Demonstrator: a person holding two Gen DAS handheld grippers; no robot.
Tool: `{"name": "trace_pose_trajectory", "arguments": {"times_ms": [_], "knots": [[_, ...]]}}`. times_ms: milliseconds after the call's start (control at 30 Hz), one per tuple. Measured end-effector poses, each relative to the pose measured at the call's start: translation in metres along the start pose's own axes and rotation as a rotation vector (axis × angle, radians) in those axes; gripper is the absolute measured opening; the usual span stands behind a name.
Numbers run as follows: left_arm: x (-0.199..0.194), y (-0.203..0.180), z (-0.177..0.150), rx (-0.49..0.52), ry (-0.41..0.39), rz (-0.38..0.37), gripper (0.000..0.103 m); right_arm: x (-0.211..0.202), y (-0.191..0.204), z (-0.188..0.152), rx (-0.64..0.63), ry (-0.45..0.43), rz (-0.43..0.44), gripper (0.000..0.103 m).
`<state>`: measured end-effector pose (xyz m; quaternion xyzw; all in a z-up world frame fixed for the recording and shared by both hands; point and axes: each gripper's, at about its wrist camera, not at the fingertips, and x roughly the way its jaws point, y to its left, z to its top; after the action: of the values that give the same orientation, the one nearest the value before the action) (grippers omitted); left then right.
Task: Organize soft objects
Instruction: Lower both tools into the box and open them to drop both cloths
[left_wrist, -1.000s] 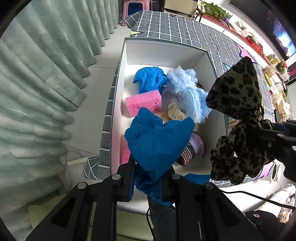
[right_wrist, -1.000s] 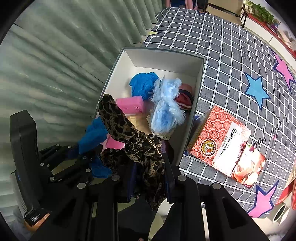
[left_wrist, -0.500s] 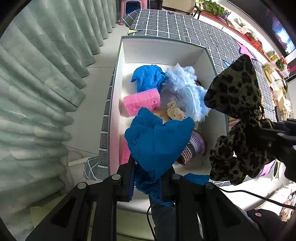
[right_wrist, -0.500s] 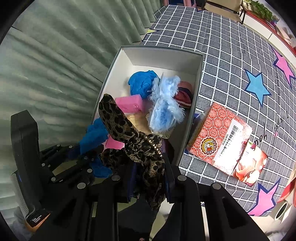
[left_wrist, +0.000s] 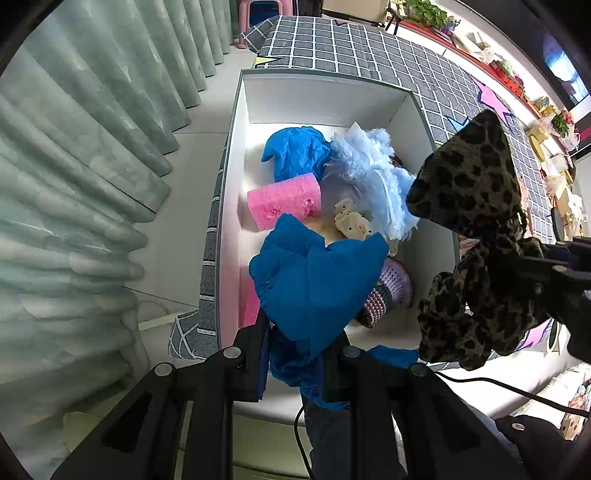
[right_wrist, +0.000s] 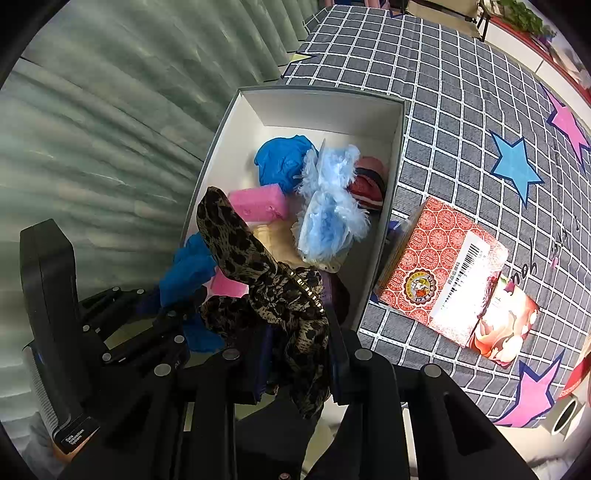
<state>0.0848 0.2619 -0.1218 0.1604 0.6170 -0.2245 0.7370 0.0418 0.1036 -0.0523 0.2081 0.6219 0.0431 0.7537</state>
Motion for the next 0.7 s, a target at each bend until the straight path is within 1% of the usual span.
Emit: {"name": "trace_pose_trajectory", "arguments": {"times_ms": [700], "knots": [[0.0031,-0.0076,0.0017,0.011,0.011,0.011,0.022,0.0028,0.0032,-0.0008,-0.021,-0.006,-0.010,0.026]]}}
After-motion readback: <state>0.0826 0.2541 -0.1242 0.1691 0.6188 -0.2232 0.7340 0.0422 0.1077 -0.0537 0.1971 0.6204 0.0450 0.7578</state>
